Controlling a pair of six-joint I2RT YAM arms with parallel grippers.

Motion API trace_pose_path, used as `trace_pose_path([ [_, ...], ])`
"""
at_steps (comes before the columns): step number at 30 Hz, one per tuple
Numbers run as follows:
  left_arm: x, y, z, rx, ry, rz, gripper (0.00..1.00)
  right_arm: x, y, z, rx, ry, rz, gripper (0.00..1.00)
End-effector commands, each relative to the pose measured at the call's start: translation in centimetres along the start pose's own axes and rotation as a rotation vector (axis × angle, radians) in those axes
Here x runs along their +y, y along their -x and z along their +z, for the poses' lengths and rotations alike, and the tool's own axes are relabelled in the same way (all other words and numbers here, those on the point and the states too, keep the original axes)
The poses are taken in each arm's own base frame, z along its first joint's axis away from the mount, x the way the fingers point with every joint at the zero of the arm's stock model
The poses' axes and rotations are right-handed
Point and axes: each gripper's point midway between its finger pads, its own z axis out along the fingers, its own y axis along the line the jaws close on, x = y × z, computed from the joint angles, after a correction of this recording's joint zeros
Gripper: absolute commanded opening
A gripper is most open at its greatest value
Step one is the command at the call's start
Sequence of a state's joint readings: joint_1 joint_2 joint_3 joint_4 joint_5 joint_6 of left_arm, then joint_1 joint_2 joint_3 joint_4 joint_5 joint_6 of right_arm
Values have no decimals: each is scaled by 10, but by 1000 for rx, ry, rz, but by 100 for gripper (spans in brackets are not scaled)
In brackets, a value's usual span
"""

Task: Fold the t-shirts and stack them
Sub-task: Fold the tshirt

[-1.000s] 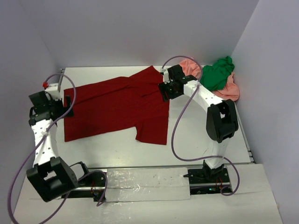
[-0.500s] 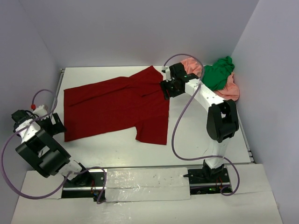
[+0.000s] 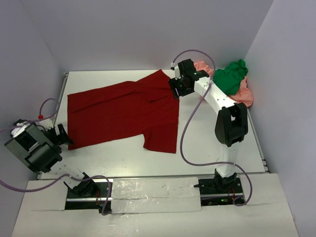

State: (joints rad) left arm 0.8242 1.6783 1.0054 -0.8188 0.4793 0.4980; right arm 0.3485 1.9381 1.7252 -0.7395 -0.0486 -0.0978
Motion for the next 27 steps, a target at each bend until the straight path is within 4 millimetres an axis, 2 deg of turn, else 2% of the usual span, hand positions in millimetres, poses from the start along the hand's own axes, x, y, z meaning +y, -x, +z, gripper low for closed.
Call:
trace_pose_path([
  [1, 3, -3, -8, 40, -45, 23, 88, -10, 16, -7, -15, -37, 17, 69],
  [7, 6, -20, -4, 102, -103, 24, 83, -10, 25, -8, -9, -40, 29, 69],
  [14, 1, -8, 4, 45, -156, 28, 80, -10, 31, -17, -23, -36, 35, 69],
  [20, 1, -5, 18, 22, -135, 52, 80, -9, 35, -25, -37, -30, 35, 69],
  [22, -3, -11, 26, 55, -150, 46, 79, -8, 37, -28, -40, -28, 36, 69],
  [27, 5, -22, 43, 91, -106, 46, 76, -8, 37, -30, -42, -25, 33, 69],
])
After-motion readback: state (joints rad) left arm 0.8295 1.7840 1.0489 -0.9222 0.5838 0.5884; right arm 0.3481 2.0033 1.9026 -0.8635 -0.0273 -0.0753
